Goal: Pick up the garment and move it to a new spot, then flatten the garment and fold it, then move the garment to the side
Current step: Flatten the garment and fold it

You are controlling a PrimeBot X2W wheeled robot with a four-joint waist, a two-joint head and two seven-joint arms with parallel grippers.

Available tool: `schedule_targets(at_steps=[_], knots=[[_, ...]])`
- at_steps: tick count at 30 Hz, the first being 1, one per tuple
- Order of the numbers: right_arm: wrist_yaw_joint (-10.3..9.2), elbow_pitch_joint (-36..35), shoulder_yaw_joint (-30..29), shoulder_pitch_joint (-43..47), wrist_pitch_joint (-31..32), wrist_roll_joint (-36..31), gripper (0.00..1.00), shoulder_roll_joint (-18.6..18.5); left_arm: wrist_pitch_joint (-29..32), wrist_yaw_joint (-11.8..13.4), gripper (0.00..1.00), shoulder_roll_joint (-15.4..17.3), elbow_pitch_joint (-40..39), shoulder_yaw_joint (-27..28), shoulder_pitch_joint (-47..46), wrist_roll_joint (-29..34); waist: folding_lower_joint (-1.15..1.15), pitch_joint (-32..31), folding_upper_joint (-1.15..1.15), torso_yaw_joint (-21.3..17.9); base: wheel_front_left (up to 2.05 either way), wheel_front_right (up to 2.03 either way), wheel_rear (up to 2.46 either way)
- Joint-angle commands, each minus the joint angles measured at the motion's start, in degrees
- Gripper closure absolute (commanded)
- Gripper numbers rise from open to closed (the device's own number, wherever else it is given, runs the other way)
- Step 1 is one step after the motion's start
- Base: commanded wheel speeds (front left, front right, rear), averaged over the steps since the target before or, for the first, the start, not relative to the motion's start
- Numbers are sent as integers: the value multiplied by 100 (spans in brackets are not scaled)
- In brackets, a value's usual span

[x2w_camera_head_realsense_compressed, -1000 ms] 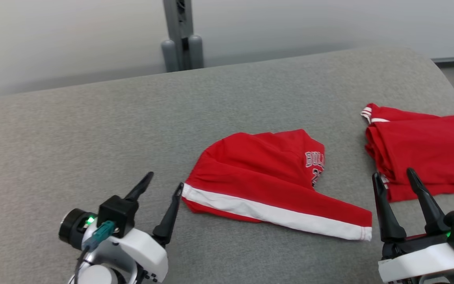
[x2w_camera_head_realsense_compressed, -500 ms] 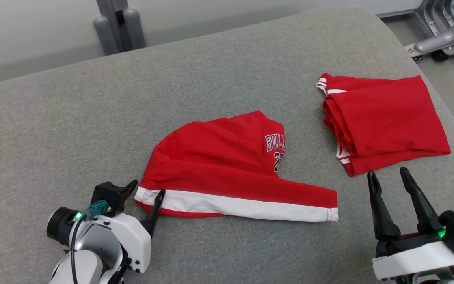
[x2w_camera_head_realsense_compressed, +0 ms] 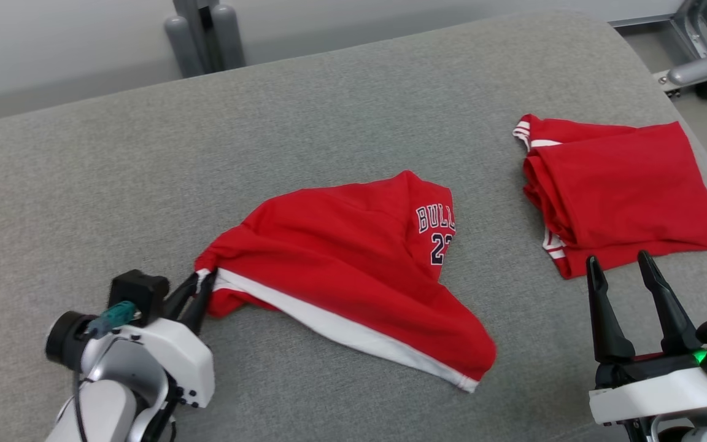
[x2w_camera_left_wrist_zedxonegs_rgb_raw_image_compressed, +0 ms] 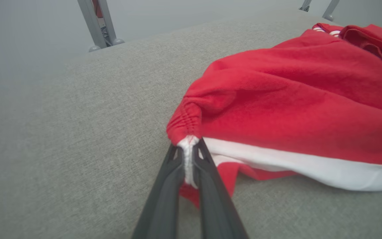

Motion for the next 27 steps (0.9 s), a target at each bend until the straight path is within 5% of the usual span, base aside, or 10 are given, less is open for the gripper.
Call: schedule_targets(at_steps=[1, 15, 16, 17, 27], knots=[[1, -7, -21, -55, 39, -52, 0, -27, -39, 113, 100, 79, -51, 129, 103, -88, 0, 6, 0, 124, 0, 0, 0], [1, -140, -104, -152, 271, -168, 0, -29, -323, 606, 100, 10, -309, 607, 847, -465, 0, 6, 0, 812, 0, 0, 0], [1, -154, -102, -161, 278, -169, 0, -29, -379, 632, 62, -12, -336, 611, 865, -464, 0, 3, 0, 848, 0, 0, 0], [1, -160, -104, -170, 299, -182, 0, -30, -467, 656, 2, -34, -368, 621, 871, -444, 0, -8, 0, 879, 0, 0, 0], [1, -301, -110, -214, 297, -315, 0, -29, -1559, 984, 0, -194, -985, 847, 688, -153, 0, -248, 0, 1034, 0, 0, 0]])
